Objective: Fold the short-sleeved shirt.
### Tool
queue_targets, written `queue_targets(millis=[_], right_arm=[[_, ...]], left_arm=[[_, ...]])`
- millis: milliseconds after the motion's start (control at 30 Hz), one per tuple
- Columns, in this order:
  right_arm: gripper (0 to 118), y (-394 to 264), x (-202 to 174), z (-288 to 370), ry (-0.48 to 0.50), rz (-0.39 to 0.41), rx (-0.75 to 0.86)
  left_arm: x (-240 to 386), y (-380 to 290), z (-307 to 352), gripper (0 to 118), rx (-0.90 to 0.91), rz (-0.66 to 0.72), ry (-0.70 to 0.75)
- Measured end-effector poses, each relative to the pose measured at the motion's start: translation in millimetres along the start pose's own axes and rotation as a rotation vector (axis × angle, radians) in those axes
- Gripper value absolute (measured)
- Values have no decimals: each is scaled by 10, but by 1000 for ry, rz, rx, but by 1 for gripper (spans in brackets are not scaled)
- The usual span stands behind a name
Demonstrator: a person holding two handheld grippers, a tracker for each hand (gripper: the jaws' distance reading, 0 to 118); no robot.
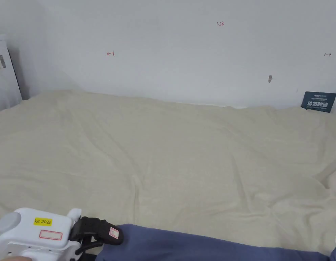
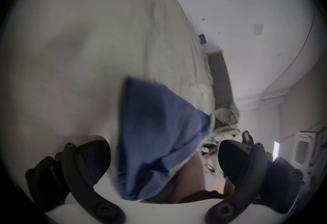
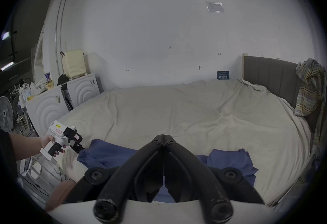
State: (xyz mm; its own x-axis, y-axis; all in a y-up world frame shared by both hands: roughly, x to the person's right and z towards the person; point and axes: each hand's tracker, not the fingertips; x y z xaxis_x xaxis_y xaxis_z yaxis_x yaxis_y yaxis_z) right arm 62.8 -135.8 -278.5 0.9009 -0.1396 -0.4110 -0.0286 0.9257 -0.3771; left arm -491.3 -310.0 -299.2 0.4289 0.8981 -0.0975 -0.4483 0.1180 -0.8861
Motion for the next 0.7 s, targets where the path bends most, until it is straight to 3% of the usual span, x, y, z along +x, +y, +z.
queue_targets(millis=[133,233,267,300,333,367,400,433,500,700], right_arm=[[0,-16,-65,-59,2,18,-34],[0,-49,-122,-99,15,23,-58],[0,-57,-146,-123,19,28,-66],[0,-67,-174,-149,27,35,-75],[0,-95,-176,-128,37,41,-82],[0,-109,-195,-141,47,48,-88],[0,-123,-217,-160,55,56,-95],[0,-154,-212,-168,63,61,-100],[0,-194,-215,-184,74,67,-108],[0,-167,-159,-258,138,18,-99]], left_arm=[[65,46,-234,118,-24,16,-93],[141,63,-346,117,5,8,-50],[173,39,-325,110,46,7,-6],[223,4,-301,81,75,3,45],[266,-25,-279,34,97,-3,96],[256,67,-212,11,119,-28,179],[223,127,-210,11,127,-117,396],[144,150,-155,11,77,-155,482],[377,58,-193,11,98,-132,362],[796,-77,-99,11,84,-308,658]])
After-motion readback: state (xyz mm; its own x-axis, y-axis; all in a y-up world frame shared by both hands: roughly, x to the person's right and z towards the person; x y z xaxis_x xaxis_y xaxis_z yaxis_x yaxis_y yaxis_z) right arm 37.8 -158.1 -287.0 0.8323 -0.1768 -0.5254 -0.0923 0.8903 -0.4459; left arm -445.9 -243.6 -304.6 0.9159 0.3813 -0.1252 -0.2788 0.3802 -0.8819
